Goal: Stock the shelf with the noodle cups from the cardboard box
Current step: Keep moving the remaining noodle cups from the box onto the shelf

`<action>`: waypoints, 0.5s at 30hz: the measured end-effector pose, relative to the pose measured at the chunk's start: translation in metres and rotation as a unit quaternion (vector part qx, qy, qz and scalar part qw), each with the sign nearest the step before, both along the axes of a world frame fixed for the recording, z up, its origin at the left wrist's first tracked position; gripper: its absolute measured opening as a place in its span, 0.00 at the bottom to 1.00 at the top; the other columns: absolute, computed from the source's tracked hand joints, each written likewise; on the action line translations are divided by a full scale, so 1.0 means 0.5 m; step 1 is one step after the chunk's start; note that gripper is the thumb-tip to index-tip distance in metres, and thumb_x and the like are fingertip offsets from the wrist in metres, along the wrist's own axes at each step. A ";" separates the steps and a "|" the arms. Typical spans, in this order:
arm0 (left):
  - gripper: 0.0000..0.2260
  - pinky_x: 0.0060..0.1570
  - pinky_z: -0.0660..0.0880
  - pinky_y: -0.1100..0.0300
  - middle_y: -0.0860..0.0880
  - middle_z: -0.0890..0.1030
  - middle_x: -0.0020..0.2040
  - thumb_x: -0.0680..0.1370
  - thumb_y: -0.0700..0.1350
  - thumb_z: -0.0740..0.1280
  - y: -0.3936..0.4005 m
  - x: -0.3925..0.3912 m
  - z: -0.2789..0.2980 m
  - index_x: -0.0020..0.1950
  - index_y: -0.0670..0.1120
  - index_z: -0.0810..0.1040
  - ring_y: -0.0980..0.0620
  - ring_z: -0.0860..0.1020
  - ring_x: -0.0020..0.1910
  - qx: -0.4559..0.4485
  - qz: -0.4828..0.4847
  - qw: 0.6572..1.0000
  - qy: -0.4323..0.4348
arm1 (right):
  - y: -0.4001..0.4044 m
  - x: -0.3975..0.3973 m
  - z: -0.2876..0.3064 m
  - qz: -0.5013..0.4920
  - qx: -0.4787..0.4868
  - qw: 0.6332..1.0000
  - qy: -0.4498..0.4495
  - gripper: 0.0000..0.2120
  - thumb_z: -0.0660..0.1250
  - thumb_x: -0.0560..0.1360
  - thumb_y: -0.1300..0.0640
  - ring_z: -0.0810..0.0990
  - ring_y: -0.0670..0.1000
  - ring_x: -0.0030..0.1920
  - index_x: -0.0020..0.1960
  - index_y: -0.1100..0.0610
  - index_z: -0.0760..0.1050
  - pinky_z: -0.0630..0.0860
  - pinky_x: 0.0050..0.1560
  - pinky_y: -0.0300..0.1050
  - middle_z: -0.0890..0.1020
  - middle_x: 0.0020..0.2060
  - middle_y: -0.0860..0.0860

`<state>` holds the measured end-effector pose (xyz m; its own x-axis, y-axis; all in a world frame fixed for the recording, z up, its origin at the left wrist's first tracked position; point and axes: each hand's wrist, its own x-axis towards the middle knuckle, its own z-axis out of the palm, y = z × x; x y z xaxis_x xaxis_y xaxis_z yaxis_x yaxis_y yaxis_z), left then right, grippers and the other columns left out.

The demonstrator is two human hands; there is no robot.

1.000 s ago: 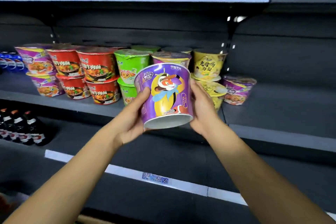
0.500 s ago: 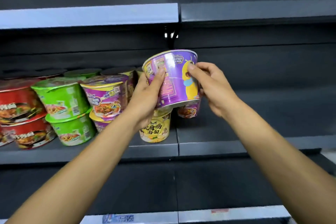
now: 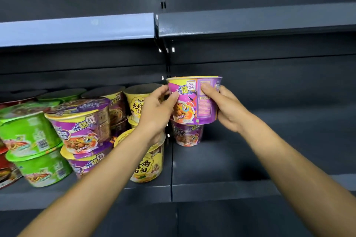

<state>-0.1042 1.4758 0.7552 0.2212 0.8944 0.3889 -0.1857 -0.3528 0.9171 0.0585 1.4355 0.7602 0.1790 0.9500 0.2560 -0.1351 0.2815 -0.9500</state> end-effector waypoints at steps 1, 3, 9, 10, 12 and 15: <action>0.13 0.41 0.79 0.63 0.55 0.81 0.49 0.79 0.41 0.65 0.004 0.005 -0.001 0.63 0.45 0.75 0.60 0.82 0.44 0.003 0.002 1.000 0.001 | 0.009 0.008 -0.004 0.008 -0.003 1.000 0.005 0.36 0.72 0.63 0.47 0.83 0.54 0.52 0.66 0.62 0.69 0.79 0.56 0.54 0.83 0.53 0.56; 0.09 0.40 0.79 0.64 0.59 0.81 0.44 0.79 0.39 0.64 0.011 0.013 -0.006 0.59 0.48 0.76 0.62 0.82 0.42 0.008 0.000 1.000 0.001 | 0.026 0.023 -0.010 0.019 -0.008 1.000 0.021 0.35 0.71 0.63 0.48 0.83 0.54 0.52 0.66 0.63 0.69 0.79 0.56 0.53 0.83 0.54 0.57; 0.16 0.45 0.80 0.65 0.57 0.78 0.52 0.78 0.34 0.64 0.021 0.019 -0.018 0.64 0.47 0.74 0.59 0.80 0.49 0.031 0.018 0.999 0.019 | 0.063 0.056 -0.044 0.035 -0.008 0.995 0.092 0.36 0.73 0.66 0.46 0.81 0.55 0.55 0.67 0.64 0.70 0.76 0.60 0.57 0.82 0.55 0.58; 0.15 0.43 0.79 0.66 0.54 0.77 0.54 0.78 0.34 0.64 0.023 0.018 -0.019 0.63 0.47 0.74 0.57 0.79 0.49 0.026 0.020 0.999 0.020 | 0.066 0.060 -0.050 0.044 -0.008 0.994 0.101 0.38 0.77 0.62 0.44 0.81 0.56 0.56 0.65 0.63 0.72 0.76 0.60 0.57 0.82 0.56 0.58; 0.13 0.39 0.78 0.64 0.47 0.77 0.56 0.77 0.36 0.67 0.026 0.013 -0.021 0.60 0.46 0.74 0.54 0.79 0.49 -0.002 0.014 1.000 0.014 | 0.069 0.067 -0.066 0.076 -0.010 0.991 0.110 0.43 0.82 0.51 0.41 0.81 0.56 0.55 0.61 0.60 0.75 0.76 0.58 0.57 0.82 0.56 0.58; 0.17 0.42 0.76 0.59 0.48 0.79 0.46 0.75 0.38 0.69 0.030 0.002 -0.023 0.62 0.44 0.70 0.54 0.79 0.43 -0.056 -0.017 0.998 0.016 | 0.067 0.075 -0.098 0.136 -0.029 0.982 0.128 0.44 0.83 0.46 0.41 0.83 0.55 0.52 0.58 0.59 0.77 0.79 0.54 0.55 0.82 0.54 0.58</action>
